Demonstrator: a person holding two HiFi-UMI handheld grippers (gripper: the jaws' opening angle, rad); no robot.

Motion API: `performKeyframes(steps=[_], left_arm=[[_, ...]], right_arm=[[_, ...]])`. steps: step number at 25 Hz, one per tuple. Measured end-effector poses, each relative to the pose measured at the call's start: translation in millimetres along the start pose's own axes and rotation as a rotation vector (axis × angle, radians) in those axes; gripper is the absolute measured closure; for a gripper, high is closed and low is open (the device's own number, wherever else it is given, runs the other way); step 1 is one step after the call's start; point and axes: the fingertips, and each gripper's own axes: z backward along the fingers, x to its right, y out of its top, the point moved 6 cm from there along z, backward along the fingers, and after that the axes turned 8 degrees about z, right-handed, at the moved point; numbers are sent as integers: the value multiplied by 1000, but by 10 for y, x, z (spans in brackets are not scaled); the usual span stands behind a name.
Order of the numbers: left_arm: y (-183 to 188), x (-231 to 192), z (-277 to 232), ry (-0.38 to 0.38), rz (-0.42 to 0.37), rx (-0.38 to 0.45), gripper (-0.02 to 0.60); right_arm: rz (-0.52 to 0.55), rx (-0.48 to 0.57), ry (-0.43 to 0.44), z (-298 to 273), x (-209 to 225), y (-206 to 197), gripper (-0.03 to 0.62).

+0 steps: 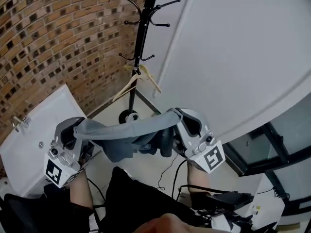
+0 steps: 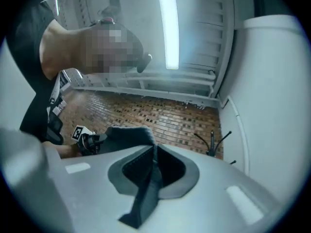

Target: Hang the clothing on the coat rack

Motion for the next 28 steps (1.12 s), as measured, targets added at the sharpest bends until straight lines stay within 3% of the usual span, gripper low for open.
performKeyframes(steps=[5, 9, 11, 13, 14, 16, 17, 19, 21, 23, 26, 28], left_arm=[[-351, -777, -984, -107, 16, 84, 560], [-325, -1557, -1961, -154, -9, 136, 560], [-475, -2236, -2655, -87, 58, 56, 560], [-1026, -2988, -3373, 40, 158, -170, 560], [-1437, -3237, -3568, 73, 244, -304, 560], [-2256, -3252, -3390, 24, 437, -488, 560], [-2549, -3100, -3126, -30, 503, -519, 560], [-2805, -2842, -2742, -108, 596, -466, 520], [-2820, -2771, -2685, -110, 608, -362, 515], [-2785, -2752, -2626, -80, 541, -314, 465], [-2631, -2707, -2259, -38, 448, -299, 440], [-2550, -2503, -1810, -18, 453, -273, 440]], right_arm=[[154, -27, -158, -369, 916, -218, 569], [227, 98, -275, -874, 1841, -133, 569], [204, 154, -332, -1320, 2532, -139, 569], [145, 40, -402, -1821, 3296, -545, 569], [47, -57, -415, -2009, 3557, -939, 569], [-249, -171, -349, -2043, 3514, -1865, 569], [-388, -167, -277, -1940, 3236, -2255, 569], [-574, -102, -135, -1751, 2621, -2758, 568], [-603, -67, -75, -1765, 2389, -2832, 568], [-571, -79, -77, -1787, 2412, -2750, 568], [-547, -58, -153, -1615, 2495, -2644, 558], [-495, -73, -237, -1306, 2462, -2587, 505]])
